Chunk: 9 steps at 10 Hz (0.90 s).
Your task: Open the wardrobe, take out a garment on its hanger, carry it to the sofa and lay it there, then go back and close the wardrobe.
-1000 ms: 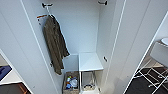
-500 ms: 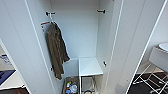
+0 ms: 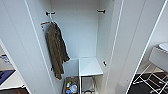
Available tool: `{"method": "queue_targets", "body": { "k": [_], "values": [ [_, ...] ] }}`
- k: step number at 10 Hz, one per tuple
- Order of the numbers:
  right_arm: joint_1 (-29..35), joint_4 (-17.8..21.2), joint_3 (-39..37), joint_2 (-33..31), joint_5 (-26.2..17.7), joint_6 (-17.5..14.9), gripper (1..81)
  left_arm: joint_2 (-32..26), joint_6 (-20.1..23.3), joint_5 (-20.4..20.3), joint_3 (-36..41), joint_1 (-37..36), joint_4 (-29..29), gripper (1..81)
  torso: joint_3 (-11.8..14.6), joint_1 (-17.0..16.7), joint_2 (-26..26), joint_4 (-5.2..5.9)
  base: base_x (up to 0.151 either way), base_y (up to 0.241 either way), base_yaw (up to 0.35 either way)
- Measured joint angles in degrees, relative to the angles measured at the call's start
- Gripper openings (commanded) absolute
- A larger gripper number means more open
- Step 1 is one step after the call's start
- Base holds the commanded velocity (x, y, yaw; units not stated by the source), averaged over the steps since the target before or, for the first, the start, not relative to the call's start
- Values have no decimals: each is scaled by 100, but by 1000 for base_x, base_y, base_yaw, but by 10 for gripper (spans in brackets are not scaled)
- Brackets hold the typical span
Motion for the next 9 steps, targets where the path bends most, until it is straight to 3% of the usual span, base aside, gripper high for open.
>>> {"method": "queue_targets", "body": {
  "k": [1,3,7,9],
  "values": [
    [33,-2,0,2,-15,0,811,39,68,173,-12,111,-254,811,0,0,-2,0,0,0,0],
    [171,-2,0,7,-12,0,811,154,1176,383,16,218,-1020,811,0,-2,-2,0,0,0,0],
    [202,0,11,35,-17,2,811,155,5074,788,30,172,-4135,811,0,-2,-2,0,0,0,0],
    [240,0,-33,116,-20,27,811,160,6921,853,82,152,-6452,811,0,-2,-2,0,0,0,0]
  ]
}}
